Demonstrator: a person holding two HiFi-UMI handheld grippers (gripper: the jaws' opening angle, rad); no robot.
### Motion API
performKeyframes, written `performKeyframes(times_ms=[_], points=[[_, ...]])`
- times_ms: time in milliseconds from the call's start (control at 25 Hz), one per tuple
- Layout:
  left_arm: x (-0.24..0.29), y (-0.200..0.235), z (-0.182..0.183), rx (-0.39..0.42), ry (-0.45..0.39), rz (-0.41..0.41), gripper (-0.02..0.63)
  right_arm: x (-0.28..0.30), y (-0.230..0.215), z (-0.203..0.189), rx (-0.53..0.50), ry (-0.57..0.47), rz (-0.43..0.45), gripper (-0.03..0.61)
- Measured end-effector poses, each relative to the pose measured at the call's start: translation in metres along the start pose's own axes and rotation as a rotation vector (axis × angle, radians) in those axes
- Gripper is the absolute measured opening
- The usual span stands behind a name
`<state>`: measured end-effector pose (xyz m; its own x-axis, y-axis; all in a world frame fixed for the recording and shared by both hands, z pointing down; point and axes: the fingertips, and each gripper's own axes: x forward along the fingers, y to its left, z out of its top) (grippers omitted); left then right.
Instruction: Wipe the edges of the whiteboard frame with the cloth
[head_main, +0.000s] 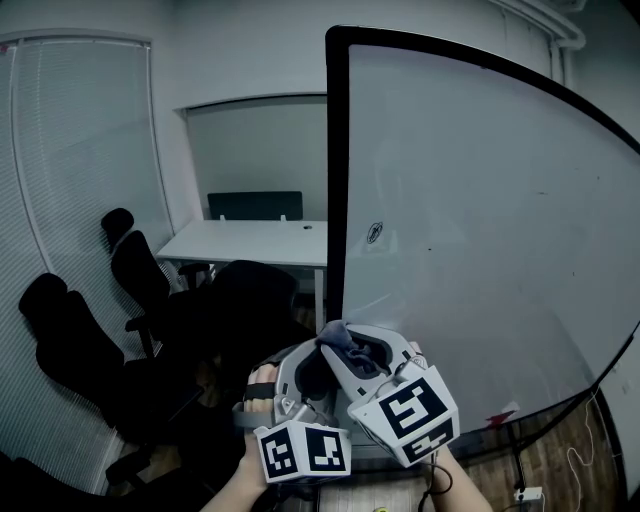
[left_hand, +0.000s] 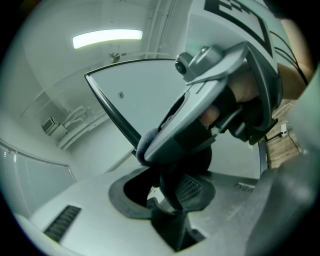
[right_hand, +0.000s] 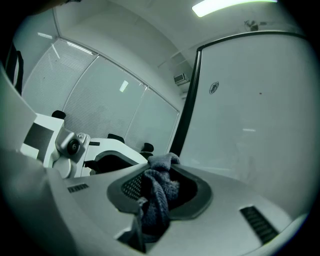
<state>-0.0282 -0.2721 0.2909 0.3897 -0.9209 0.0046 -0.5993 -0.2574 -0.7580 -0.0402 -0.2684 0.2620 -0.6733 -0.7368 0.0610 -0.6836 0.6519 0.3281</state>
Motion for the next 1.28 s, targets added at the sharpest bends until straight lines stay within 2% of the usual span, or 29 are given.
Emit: performKeyframes(times_ms=[1280], points=[[-0.001,-0.074,-0.062,-0.095,0.145,-0.149,0.118,0.006,0.03,-0.09,0.122,0.134,0.013,0.095]])
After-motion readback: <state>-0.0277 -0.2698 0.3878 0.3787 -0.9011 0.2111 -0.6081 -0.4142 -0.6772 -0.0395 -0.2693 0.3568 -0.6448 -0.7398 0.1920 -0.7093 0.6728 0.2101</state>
